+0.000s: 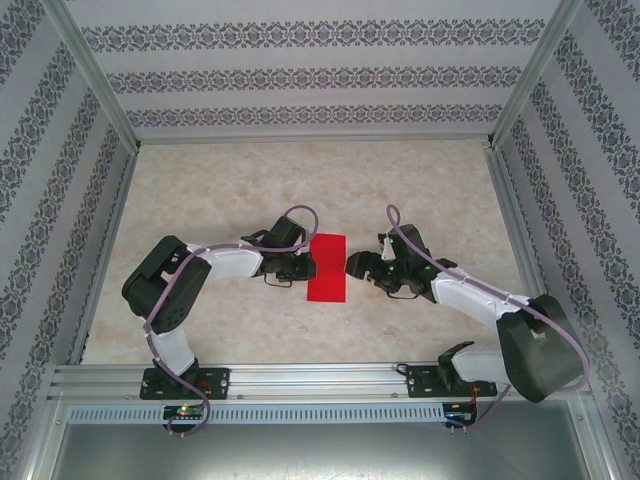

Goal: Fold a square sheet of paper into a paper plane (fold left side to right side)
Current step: Fold the triangle a second time at the center of the table.

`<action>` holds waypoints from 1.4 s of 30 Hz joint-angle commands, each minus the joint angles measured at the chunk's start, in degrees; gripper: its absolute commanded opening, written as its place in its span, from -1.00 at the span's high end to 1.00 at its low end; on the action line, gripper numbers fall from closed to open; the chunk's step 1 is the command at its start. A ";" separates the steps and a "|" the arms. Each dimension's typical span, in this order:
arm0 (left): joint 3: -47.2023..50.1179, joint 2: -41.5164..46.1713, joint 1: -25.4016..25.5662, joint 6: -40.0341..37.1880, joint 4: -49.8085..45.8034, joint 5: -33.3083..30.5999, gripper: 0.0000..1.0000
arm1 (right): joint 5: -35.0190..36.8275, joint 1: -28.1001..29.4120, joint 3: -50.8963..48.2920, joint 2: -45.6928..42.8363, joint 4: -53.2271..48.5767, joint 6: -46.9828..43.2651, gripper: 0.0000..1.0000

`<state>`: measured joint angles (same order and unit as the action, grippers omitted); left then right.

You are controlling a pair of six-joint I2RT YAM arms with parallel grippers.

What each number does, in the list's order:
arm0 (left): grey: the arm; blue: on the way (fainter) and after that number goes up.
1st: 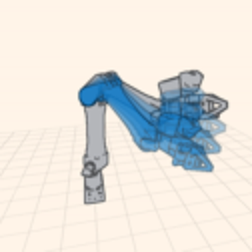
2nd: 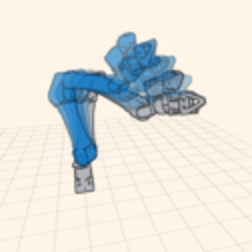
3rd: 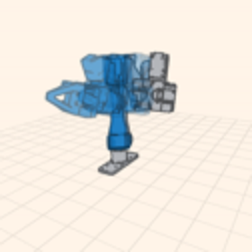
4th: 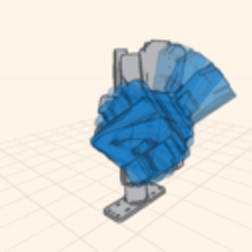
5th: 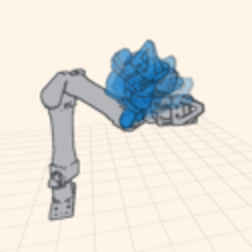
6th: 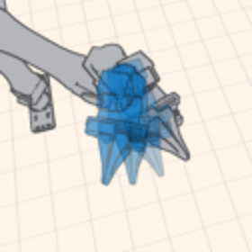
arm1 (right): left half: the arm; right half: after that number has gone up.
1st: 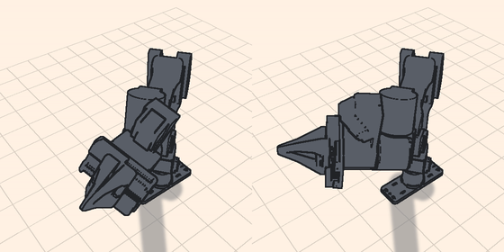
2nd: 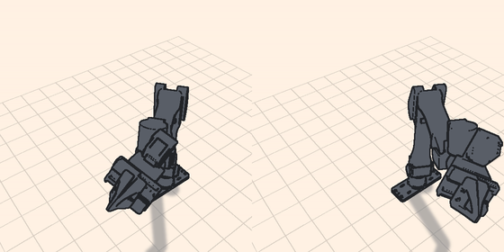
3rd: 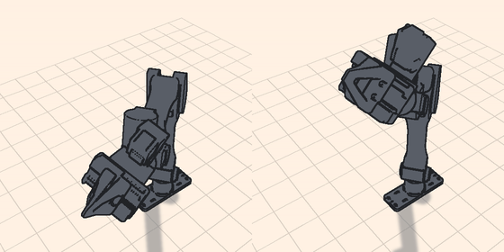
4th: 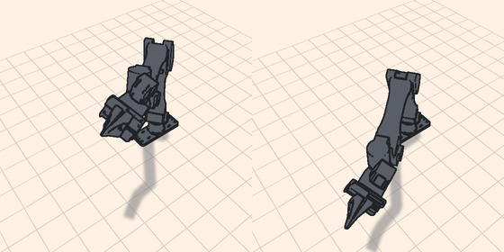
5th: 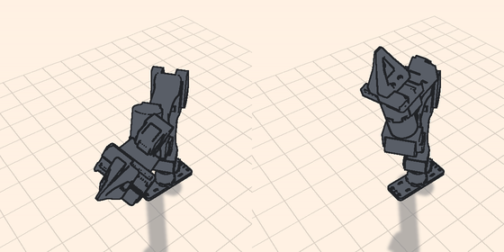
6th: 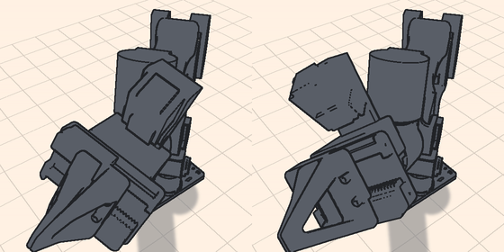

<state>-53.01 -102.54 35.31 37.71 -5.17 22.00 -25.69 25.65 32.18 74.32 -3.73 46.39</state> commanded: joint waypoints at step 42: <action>-2.23 1.96 2.40 -0.69 -1.25 0.18 0.72 | -1.30 6.78 5.70 11.72 -6.98 5.05 -0.10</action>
<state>-53.39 -102.50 36.45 37.74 -5.04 21.37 -28.56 32.14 36.82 86.11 -8.95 52.49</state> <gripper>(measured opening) 0.141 0.550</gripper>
